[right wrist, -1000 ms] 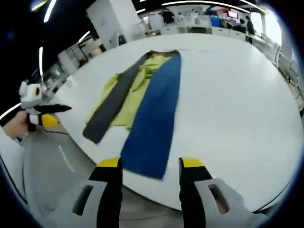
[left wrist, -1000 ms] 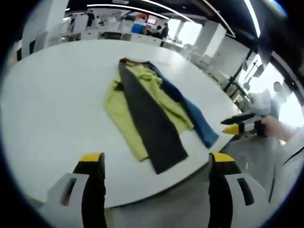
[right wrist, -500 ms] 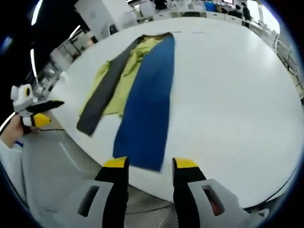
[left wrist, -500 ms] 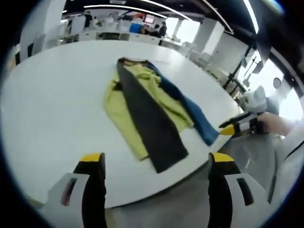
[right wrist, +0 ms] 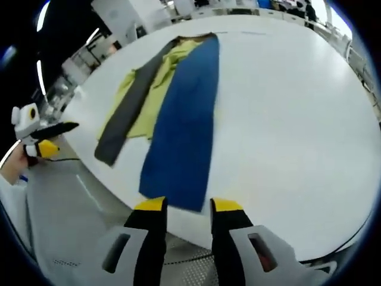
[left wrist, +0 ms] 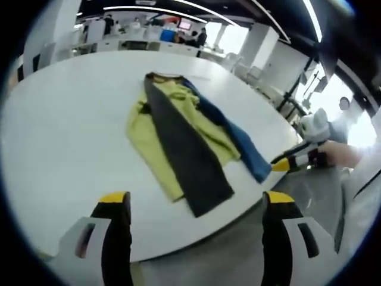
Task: Fold the garment on the visible template until the final outline fits inside the template.
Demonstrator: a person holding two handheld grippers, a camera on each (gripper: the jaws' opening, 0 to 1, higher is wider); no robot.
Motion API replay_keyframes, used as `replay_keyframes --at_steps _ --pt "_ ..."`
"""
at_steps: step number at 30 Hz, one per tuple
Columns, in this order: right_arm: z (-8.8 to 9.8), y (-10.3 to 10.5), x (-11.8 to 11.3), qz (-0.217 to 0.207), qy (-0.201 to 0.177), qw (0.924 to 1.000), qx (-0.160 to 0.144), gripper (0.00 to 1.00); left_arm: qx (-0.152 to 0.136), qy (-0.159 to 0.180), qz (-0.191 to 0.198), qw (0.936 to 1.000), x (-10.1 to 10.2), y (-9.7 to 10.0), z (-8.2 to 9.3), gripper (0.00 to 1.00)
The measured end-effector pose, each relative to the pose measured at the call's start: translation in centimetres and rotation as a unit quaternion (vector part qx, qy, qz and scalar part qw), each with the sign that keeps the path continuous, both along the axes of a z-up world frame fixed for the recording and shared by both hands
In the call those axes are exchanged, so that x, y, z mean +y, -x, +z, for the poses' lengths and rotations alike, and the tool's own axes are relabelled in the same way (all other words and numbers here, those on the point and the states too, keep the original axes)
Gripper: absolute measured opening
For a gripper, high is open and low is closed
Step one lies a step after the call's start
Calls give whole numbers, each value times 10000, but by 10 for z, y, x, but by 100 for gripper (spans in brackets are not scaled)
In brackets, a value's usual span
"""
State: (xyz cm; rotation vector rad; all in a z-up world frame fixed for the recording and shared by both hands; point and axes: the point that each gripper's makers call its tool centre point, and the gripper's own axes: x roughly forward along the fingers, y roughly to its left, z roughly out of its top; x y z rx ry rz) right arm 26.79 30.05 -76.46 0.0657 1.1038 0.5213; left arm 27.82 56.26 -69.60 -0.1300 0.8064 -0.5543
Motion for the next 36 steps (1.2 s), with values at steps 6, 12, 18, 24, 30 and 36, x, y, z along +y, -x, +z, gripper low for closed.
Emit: replay_keyframes --at_steps 6,12,18,24,30,36 --pt "-1 -1 -1 -54 -4 10000 0 23 -113 -95 27 9999 2 -3 1 99" --pt "-2 -1 -1 42 83 9999 -51 21 -159 -322 67 9993 7 -4 -1 99" --pt "-4 1 2 286 260 9992 -112 18 -181 -367 278 9988 14 -7 -1 99" --pt "-4 -1 -2 191 256 9994 -112 14 -197 -379 287 9987 14 -8 0 99" --pt "-6 -1 -2 294 386 9987 -172 12 -189 -384 302 9986 15 -8 0 99" --pt "-7 -1 -7 359 560 9976 -211 6 -177 -408 347 9984 17 -9 -2 99"
